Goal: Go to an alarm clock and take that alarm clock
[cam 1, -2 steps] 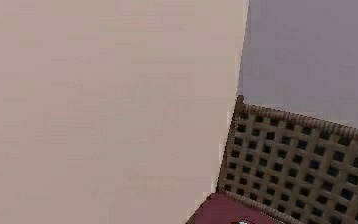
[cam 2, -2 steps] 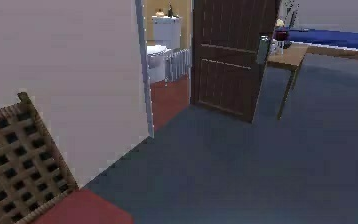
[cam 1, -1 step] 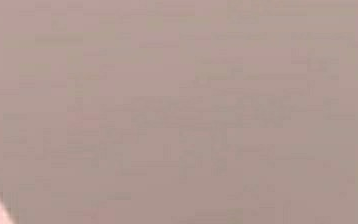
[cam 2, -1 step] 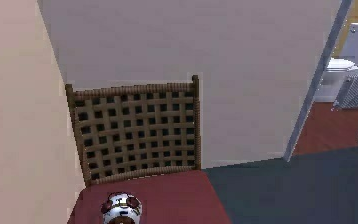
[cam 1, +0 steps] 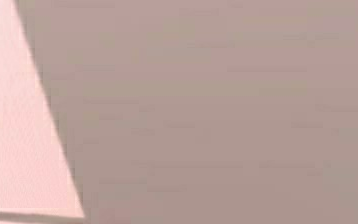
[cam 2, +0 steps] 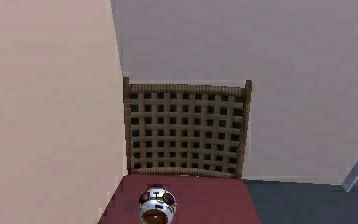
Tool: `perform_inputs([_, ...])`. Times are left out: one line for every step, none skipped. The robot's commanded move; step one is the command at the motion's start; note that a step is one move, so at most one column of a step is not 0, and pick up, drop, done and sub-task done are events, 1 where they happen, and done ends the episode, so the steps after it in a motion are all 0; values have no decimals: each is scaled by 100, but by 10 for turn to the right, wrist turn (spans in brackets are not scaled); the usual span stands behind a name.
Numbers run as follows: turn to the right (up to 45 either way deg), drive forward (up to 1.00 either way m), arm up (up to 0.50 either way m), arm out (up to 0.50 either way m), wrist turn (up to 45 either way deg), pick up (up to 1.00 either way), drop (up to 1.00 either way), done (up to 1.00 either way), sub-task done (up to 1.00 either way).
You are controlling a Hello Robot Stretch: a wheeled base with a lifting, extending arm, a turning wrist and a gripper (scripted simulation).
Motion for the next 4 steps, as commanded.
perform_inputs([0,0,50,0,0,0,0,0,0])
perform_inputs([0,0,12,0,0,0,0,0,0])
perform_inputs([0,0,0,20,0,0,0,0,0])
perform_inputs([0,0,0,0,450,0,0,0,0])
